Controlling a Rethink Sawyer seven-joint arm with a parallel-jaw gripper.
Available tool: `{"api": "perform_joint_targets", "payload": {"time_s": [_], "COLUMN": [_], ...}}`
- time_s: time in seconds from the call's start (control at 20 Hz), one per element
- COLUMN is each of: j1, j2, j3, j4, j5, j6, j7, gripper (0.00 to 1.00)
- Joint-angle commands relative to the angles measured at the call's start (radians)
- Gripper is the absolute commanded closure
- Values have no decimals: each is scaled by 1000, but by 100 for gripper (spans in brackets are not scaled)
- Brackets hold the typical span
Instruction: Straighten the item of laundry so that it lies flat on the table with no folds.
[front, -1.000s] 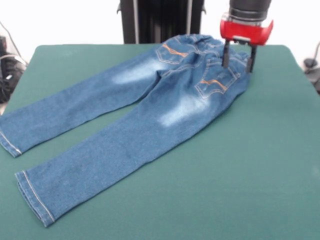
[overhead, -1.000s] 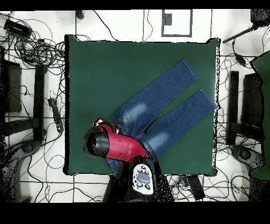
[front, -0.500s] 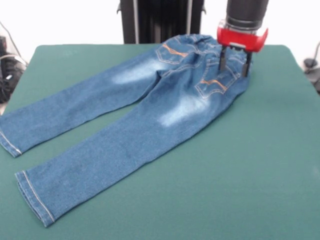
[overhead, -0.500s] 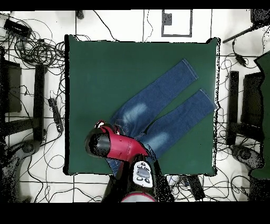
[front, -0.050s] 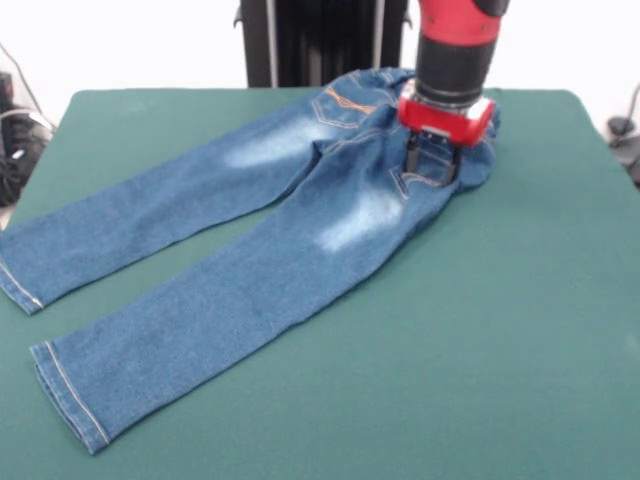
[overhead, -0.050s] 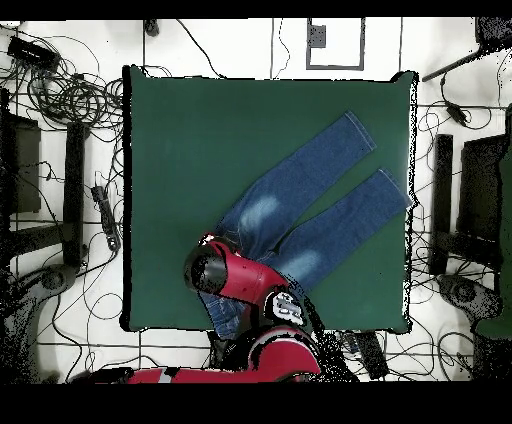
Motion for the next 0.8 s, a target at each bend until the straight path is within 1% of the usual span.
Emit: {"api": "perform_joint_targets", "payload": {"time_s": [0.05, 0.35, 0.45, 0.55, 0.7, 0.8], "j1": [-10, 18, 26, 53, 109, 129], "j2": [142, 87, 53, -18, -152, -206], "j3": [131, 127, 123, 89, 11, -21], "j4": [-66, -33, -22, -6, 25, 28], "j5": [-20, -11, -2, 17, 40, 39], "j6": [-81, -51, -32, 25, 151, 207], "j7": [144, 174, 180, 185, 193, 191], "gripper": [0, 0, 0, 0, 0, 0]}}
